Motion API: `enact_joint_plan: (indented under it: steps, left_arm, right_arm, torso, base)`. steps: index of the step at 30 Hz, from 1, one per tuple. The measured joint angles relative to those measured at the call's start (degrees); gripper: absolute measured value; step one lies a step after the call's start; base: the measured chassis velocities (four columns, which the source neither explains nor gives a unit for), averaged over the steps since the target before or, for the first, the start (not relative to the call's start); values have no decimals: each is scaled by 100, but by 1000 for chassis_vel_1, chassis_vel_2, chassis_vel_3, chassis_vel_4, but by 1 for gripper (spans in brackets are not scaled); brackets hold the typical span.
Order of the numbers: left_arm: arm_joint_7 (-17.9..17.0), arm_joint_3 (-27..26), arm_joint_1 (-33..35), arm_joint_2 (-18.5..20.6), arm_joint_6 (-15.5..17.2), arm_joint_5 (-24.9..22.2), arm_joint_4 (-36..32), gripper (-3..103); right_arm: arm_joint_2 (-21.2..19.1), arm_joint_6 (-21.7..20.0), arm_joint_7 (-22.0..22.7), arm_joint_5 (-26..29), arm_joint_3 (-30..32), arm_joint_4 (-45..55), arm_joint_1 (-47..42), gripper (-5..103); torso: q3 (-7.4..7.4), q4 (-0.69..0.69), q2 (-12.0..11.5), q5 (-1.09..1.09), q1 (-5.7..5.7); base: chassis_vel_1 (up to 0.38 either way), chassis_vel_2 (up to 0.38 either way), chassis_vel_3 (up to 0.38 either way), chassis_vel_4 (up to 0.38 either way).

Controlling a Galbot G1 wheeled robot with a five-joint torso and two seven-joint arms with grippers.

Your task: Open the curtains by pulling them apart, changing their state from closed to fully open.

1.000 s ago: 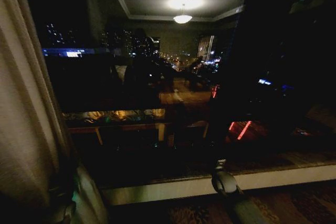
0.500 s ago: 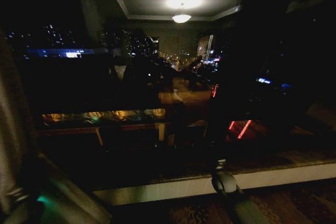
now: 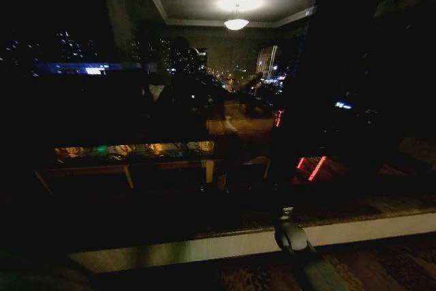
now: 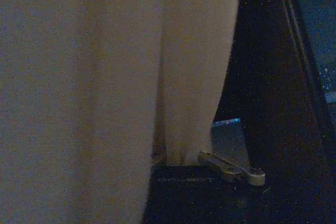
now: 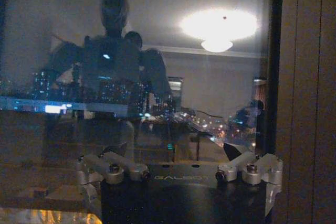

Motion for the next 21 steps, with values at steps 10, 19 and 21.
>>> enact_joint_plan:
  steps: [10, 19, 21]
  left_arm:
    - [-166, 154, 345, -696, 263, -31, -1166, 11]
    - [-257, 367, 1189, -2026, 224, 280, -3187, 43]
    - [-260, 523, 1491, -2287, 240, 563, -3769, 54]
  right_arm:
    - [0, 0, 0, 0, 0, 0, 0, 100]
    - [0, 0, 0, 0, 1, 0, 0, 100]
    - [0, 0, 0, 0, 0, 0, 0, 100]
  torso:
    - [0, -2, 0, 2, 0]
    - [0, -2, 0, 3, 0]
    - [0, -2, 0, 3, 0]
  base:
    - [0, 0, 0, 0]
    - [0, 0, 0, 0]
    - [0, 0, 0, 0]
